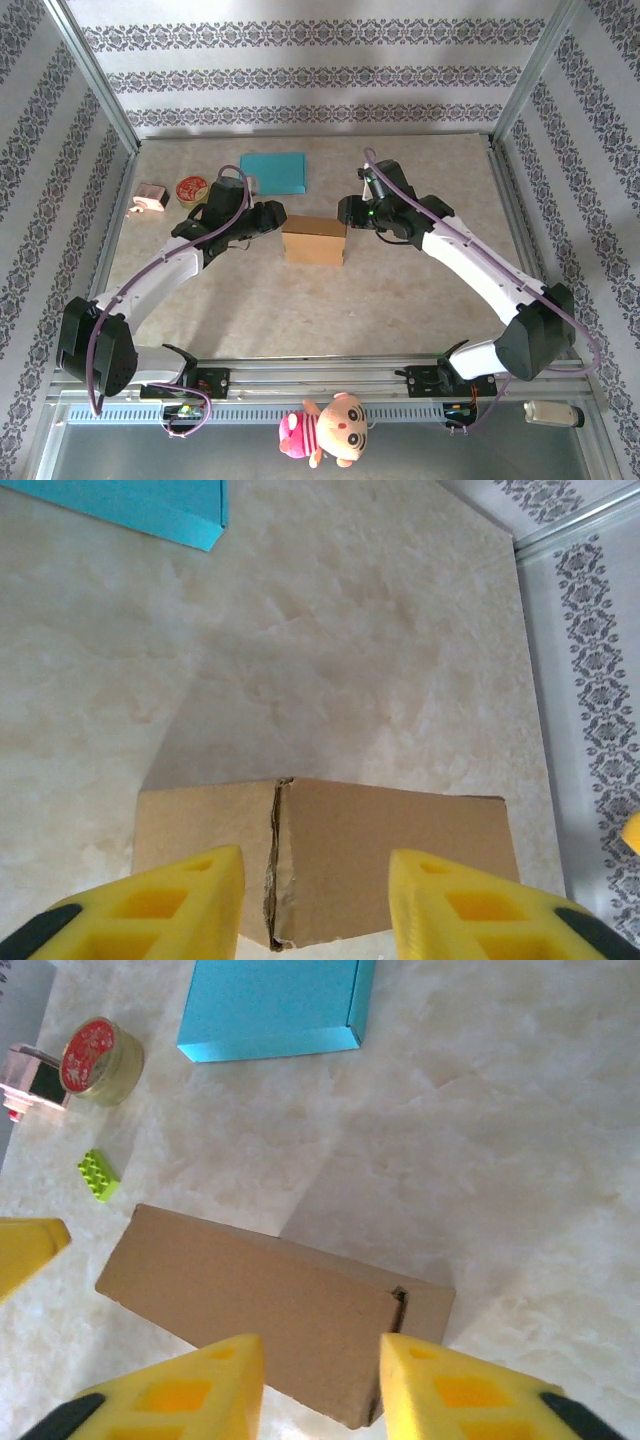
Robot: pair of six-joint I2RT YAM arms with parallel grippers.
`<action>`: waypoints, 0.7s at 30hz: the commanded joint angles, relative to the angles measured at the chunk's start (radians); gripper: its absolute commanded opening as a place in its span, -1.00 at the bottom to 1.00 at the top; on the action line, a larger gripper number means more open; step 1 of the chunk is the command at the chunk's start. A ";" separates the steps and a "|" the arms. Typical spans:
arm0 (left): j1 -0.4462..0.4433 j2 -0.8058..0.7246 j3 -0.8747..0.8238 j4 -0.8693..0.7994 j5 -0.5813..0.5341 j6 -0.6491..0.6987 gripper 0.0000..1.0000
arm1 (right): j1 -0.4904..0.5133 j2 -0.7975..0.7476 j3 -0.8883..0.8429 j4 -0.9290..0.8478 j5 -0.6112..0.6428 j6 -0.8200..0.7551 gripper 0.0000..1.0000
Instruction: Fold the paper box
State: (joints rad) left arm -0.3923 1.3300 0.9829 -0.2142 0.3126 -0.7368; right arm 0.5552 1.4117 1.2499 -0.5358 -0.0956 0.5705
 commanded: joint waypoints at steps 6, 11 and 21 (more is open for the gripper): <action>0.007 0.047 -0.059 0.016 -0.017 0.043 -0.03 | -0.017 0.027 -0.114 0.011 -0.033 0.033 -0.11; 0.006 0.106 -0.207 0.102 0.025 0.029 -0.31 | -0.015 0.057 -0.257 0.099 -0.079 0.064 -0.18; 0.006 0.010 -0.159 0.137 0.050 0.065 -0.25 | -0.029 0.033 -0.099 0.047 -0.134 0.048 -0.18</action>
State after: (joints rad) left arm -0.3897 1.3510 0.7967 0.0544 0.3595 -0.7071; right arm 0.5255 1.4357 1.0863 -0.4297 -0.1894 0.6254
